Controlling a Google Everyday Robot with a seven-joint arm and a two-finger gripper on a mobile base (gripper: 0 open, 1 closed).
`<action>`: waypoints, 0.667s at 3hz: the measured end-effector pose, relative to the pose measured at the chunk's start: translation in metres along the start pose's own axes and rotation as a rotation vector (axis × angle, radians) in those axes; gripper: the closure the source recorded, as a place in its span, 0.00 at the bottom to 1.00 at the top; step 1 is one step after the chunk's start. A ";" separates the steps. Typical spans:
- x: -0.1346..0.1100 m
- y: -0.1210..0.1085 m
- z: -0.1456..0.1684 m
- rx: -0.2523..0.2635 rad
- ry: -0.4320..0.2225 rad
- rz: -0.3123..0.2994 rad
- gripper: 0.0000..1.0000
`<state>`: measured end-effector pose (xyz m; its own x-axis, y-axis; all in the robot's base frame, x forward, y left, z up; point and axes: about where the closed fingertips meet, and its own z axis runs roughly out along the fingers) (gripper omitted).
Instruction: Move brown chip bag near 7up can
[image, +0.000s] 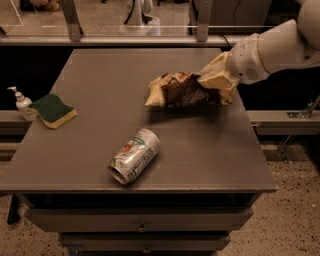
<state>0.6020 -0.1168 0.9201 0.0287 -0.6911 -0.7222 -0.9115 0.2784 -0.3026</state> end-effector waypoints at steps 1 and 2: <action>0.007 0.030 -0.028 -0.025 0.002 0.012 1.00; 0.005 0.062 -0.048 -0.058 0.001 0.026 1.00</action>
Offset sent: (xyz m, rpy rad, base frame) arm -0.1213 -0.0261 0.0113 0.0166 0.0989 0.0372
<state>0.5260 -0.1354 0.9275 0.0044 -0.6847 -0.7288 -0.9342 0.2571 -0.2472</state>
